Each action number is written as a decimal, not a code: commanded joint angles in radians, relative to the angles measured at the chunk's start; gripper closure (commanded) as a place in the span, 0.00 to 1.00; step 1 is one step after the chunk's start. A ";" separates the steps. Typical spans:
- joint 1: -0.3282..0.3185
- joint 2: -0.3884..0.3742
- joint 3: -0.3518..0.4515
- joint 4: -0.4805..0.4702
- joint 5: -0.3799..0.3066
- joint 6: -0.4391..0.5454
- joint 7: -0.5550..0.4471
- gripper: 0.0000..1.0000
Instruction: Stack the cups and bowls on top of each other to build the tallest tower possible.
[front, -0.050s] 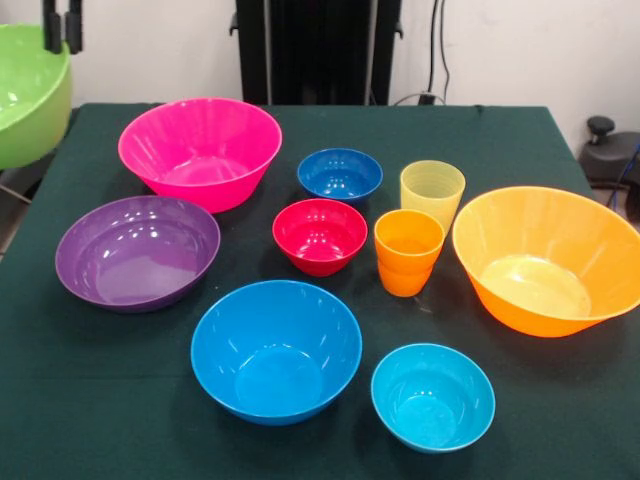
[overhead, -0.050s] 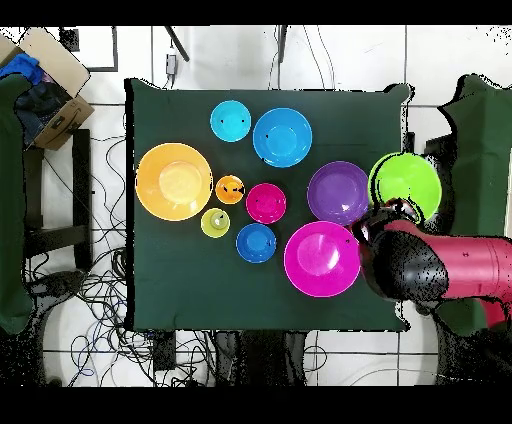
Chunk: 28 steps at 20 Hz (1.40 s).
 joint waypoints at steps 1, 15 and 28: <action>-0.034 0.028 0.079 0.185 0.085 0.162 -0.193 1.00; -0.077 0.019 0.133 0.250 0.061 0.112 -0.145 1.00; -0.136 -0.069 0.250 0.364 0.135 0.069 -0.099 1.00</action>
